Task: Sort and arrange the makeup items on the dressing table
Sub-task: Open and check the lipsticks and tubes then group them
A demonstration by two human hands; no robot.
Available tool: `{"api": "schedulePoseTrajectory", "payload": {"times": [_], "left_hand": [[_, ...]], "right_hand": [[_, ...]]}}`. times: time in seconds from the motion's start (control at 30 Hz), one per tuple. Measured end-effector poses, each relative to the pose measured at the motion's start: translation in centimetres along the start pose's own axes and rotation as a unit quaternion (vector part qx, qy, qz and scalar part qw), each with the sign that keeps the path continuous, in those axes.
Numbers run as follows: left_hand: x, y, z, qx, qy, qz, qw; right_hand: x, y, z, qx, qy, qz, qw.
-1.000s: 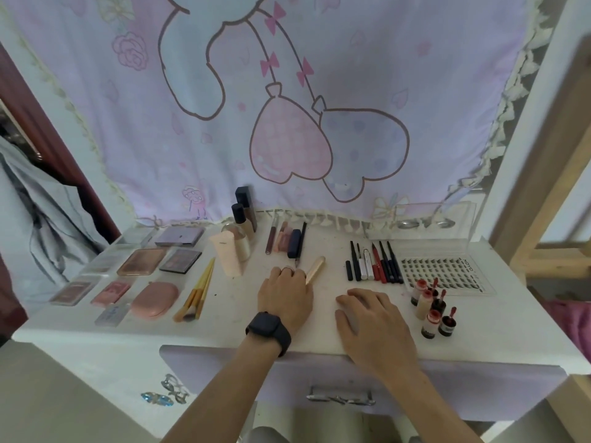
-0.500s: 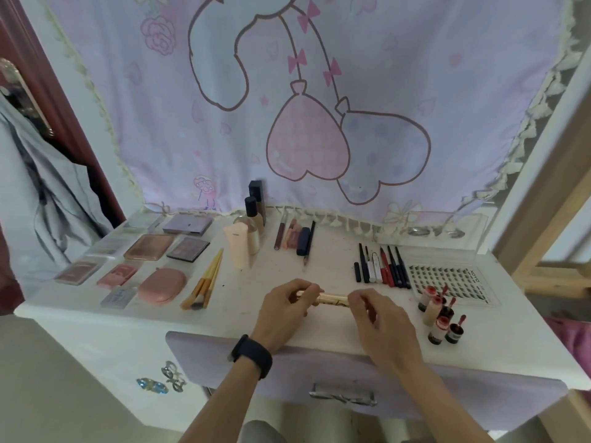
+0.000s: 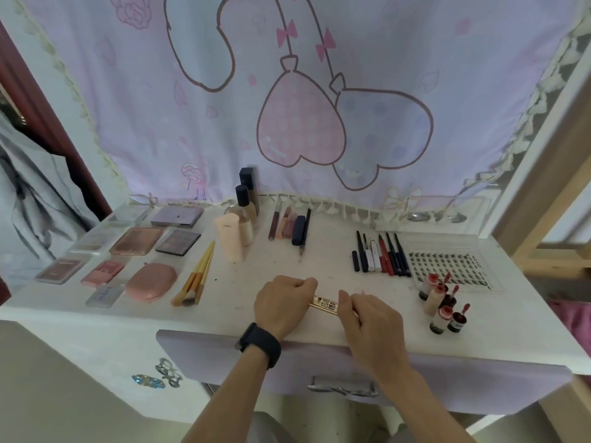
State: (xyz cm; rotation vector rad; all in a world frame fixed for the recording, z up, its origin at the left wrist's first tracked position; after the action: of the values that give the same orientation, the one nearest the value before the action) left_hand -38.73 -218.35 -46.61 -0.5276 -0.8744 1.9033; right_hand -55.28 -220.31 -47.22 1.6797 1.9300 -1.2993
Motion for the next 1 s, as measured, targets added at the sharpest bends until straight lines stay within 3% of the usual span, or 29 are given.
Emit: {"api": "schedulePoseTrajectory", "payload": {"times": [0.13,0.23,0.33,0.53,0.63,0.77,0.9,1.0], "left_hand": [[-0.8,0.0,-0.3,-0.084,-0.037,-0.024,0.995],[-0.6,0.0,0.2,-0.043,-0.021,-0.042,0.998],[0.3,-0.8,1.3,0.125,-0.01,-0.098,0.987],[2.2,-0.7,0.9,0.232,-0.006,-0.098,0.968],[2.9,-0.6,1.9,0.171,0.071,-0.121,0.975],[3.3,-0.5,3.0,0.196,0.082,-0.052,0.976],[2.9,-0.9,3.3,0.227,0.084,-0.015,0.97],[2.3,-1.8,2.9,0.182,0.126,0.013,0.975]], "right_hand": [[0.7,0.2,0.0,0.043,-0.058,0.025,0.997],[0.1,0.1,0.2,0.005,0.057,-0.012,0.998],[-0.2,0.3,1.0,-0.033,0.181,-0.052,0.981],[0.0,-0.1,1.2,-0.069,0.224,-0.048,0.971],[-0.1,-0.2,1.3,-0.078,0.229,-0.071,0.968],[-0.1,0.0,0.9,-0.031,0.202,-0.134,0.97],[-0.2,-0.3,1.0,-0.088,0.237,-0.121,0.96],[-0.3,-0.8,1.3,-0.148,0.27,-0.094,0.947]]}}
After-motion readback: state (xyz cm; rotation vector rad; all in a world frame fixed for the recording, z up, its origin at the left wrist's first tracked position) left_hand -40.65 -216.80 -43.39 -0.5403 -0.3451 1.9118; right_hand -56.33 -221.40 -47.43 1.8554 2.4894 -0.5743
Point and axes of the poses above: each hand's wrist, its own x-axis away from the middle knuckle, its own y-axis out of the palm, z = x × y, the point moved 3 cm from there along -x, towards the middle knuckle, and after that the axes turned 13 degrees about -x, right-handed, at the moved point
